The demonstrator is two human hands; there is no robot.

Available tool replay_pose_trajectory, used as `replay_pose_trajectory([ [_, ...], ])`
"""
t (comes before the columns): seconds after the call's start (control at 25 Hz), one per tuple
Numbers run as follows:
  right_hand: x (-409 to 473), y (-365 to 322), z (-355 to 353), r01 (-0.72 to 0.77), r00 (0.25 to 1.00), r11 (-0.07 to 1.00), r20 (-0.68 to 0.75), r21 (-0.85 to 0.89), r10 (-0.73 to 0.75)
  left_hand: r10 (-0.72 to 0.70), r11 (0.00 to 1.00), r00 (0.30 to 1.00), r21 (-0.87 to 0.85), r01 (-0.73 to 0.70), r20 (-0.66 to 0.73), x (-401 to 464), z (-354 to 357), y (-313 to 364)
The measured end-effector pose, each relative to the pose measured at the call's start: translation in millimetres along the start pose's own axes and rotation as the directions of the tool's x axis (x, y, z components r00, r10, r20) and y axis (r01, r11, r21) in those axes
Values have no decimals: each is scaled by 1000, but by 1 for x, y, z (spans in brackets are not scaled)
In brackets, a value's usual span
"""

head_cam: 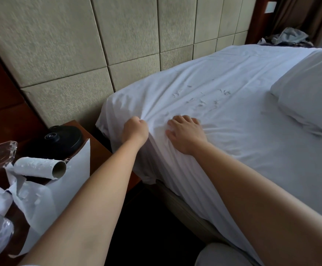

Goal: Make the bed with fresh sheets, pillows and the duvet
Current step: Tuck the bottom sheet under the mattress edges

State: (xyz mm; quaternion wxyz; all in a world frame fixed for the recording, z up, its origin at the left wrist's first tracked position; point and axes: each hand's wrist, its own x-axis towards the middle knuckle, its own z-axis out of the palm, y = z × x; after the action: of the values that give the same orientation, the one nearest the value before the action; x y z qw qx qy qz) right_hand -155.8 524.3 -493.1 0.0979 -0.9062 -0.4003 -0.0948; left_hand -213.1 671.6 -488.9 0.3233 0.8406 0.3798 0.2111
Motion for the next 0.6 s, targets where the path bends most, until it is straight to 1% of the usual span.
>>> replay_pose_trajectory([
  [0.08, 7, -1, 1, -18, 1000, 1000, 6, 9, 18, -75, 980, 996, -182, 84, 56, 9, 1, -4],
  [0.12, 11, -2, 1, -23, 1000, 1000, 9, 12, 23, -115, 959, 992, -255, 126, 55, 14, 1, -5],
  [0.2, 20, -7, 2, -33, 999, 999, 11, 12, 33, -189, 931, 981, -309, 195, 51, 23, 2, -7],
  [0.32, 33, -16, 8, -15, 1000, 1000, 23, 6, 14, -301, 885, 945, -332, 326, 126, 38, 4, -10],
  [0.4, 39, -19, 14, 3, 1000, 1000, 9, -5, -3, -348, 858, 922, -338, 386, 167, 52, 6, -11],
  [0.48, 44, -20, 17, 9, 1000, 1000, -7, 1, -9, -357, 864, 920, -316, 392, 164, 65, 7, -13],
  [0.6, 53, -21, 22, 6, 1000, 1000, -27, 13, -6, -288, 928, 951, -212, 306, 110, 80, 13, -16],
])
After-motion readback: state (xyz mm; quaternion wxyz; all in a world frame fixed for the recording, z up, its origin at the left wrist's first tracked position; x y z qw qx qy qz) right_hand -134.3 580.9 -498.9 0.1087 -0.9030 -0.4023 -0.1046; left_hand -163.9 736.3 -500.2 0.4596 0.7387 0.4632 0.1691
